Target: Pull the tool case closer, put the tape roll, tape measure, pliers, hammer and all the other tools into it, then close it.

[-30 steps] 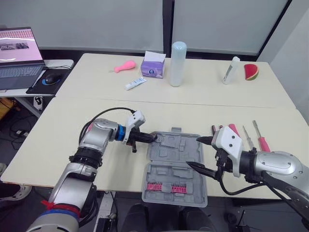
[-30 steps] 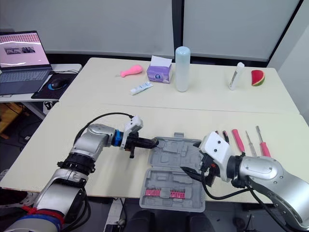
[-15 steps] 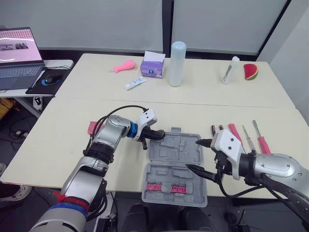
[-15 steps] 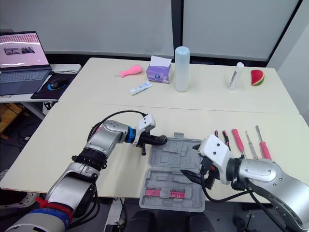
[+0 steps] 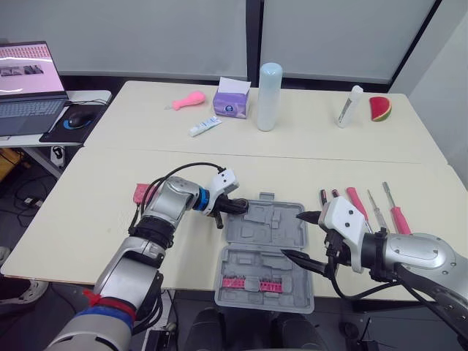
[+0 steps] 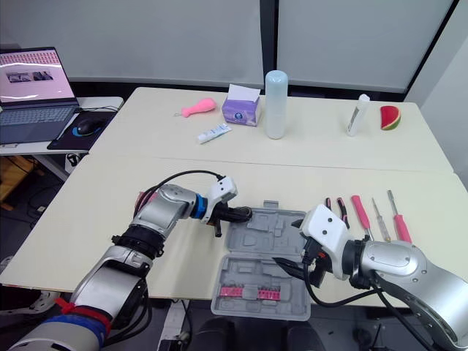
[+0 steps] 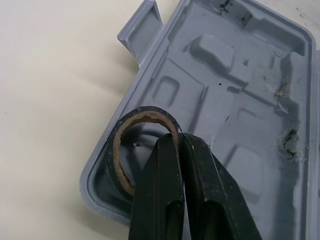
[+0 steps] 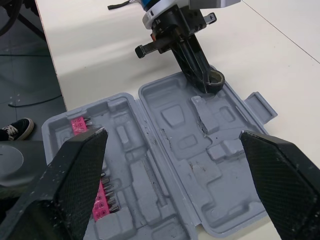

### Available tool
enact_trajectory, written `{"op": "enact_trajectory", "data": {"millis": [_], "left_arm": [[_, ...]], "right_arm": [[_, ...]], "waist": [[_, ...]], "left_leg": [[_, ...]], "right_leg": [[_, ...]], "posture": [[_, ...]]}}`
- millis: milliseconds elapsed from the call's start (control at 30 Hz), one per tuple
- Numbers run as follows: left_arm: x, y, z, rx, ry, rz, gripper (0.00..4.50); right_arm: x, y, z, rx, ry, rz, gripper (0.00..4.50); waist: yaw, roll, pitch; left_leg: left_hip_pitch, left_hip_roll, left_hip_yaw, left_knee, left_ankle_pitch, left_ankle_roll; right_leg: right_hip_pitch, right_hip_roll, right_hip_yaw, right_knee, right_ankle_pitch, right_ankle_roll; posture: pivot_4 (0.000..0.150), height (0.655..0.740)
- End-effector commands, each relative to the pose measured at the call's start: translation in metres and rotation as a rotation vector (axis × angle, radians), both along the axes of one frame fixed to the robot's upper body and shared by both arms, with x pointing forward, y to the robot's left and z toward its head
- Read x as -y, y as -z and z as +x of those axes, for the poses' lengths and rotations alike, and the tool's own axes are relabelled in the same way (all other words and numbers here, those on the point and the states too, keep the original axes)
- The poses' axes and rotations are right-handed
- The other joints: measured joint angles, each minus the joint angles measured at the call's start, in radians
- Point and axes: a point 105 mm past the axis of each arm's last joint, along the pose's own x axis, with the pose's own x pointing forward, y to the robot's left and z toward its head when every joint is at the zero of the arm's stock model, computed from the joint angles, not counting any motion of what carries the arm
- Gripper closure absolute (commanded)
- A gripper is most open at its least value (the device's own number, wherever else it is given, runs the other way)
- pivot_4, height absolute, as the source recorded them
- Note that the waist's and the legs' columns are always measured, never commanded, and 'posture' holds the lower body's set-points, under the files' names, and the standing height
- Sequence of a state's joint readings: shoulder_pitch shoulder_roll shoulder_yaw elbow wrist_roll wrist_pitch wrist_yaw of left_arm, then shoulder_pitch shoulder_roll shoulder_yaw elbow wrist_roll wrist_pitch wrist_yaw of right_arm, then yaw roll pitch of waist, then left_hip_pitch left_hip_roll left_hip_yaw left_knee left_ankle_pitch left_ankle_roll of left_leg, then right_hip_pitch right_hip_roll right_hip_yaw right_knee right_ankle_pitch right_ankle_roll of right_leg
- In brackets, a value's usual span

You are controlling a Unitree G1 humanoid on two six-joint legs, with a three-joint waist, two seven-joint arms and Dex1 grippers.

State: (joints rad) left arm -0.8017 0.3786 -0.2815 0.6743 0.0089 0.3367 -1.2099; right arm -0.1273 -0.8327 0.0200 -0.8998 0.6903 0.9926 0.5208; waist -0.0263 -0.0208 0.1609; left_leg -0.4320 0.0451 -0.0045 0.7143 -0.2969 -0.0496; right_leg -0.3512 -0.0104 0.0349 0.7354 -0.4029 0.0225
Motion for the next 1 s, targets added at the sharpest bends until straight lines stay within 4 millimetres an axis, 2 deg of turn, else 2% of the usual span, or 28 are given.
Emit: {"op": "enact_trajectory", "data": {"millis": [33, 533, 1000], "left_arm": [[-0.001, -0.008, 0.006, 0.048, 0.001, 0.025, 4.48], [-0.002, -0.015, 0.003, 0.044, -0.003, 0.019, 4.48], [-0.001, -0.002, -0.001, -0.009, -0.02, 0.03, 4.48]], "right_arm": [[-0.002, -0.007, -0.004, 0.041, -0.013, 0.001, 0.0], [-0.001, -0.007, -0.004, 0.041, -0.004, -0.002, 0.0], [0.0, -0.006, -0.003, 0.042, -0.001, -0.004, 0.0]], "waist": [[0.0, 0.0, 0.0], [0.0, 0.0, 0.0], [0.0, 0.0, 0.0]], "left_leg": [[0.0, 0.0, 0.0, 0.0, 0.0, 0.0], [0.0, 0.0, 0.0, 0.0, 0.0, 0.0], [0.0, 0.0, 0.0, 0.0, 0.0, 0.0]], "right_leg": [[0.0, 0.0, 0.0, 0.0, 0.0, 0.0], [0.0, 0.0, 0.0, 0.0, 0.0, 0.0], [0.0, 0.0, 0.0, 0.0, 0.0, 0.0]], "posture": [[0.15, 0.6921], [0.15, 0.6921], [0.15, 0.6921]]}}
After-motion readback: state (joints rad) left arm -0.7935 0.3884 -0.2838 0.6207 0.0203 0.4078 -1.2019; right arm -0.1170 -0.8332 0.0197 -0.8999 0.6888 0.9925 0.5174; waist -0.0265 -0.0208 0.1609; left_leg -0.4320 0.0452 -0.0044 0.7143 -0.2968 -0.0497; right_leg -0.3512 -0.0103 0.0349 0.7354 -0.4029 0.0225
